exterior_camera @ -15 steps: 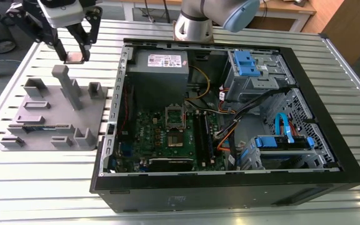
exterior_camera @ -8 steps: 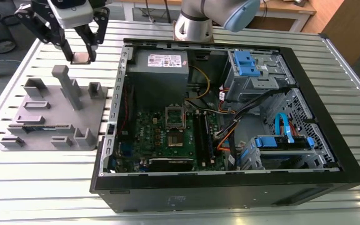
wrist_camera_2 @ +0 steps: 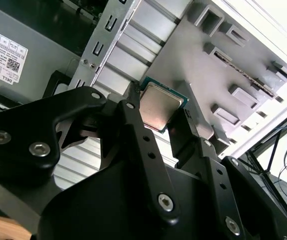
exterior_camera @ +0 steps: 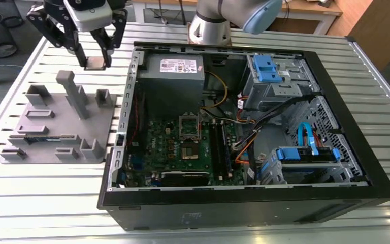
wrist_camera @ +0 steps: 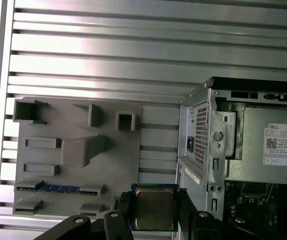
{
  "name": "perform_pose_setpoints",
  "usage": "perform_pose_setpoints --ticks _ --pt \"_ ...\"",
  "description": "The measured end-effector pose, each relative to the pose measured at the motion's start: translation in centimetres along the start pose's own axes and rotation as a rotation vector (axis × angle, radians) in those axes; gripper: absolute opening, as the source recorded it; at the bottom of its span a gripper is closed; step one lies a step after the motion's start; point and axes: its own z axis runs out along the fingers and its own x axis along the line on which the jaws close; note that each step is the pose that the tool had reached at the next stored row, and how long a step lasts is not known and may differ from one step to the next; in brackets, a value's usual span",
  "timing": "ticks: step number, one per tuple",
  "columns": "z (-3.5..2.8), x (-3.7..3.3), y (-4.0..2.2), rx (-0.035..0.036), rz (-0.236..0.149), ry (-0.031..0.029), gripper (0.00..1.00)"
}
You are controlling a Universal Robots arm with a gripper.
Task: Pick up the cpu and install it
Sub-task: 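Pick up the cpu and move it towards the insertion slot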
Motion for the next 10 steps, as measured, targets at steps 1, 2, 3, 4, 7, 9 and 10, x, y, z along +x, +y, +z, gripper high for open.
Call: perform_pose_setpoints --ticks 1,2,3,4,7,9,10 --pt "0.0 -0.14 -0.01 0.0001 0.0 0.0001 0.47" --pt "0.0 -0.29 -0.02 0.0 0.0 0.0 0.47" --pt "0.01 -0.46 -0.02 0.0 0.0 0.0 0.47" --pt "0.01 -0.62 -0.03 0.0 0.0 0.0 0.47" --pt "0.03 -1.17 -0.06 0.0001 0.0 0.0001 0.47" --pt "0.04 -1.62 -0.08 0.0001 0.0 0.0001 0.47" --pt "0.05 -1.86 -0.09 0.0001 0.0 0.0001 0.47"
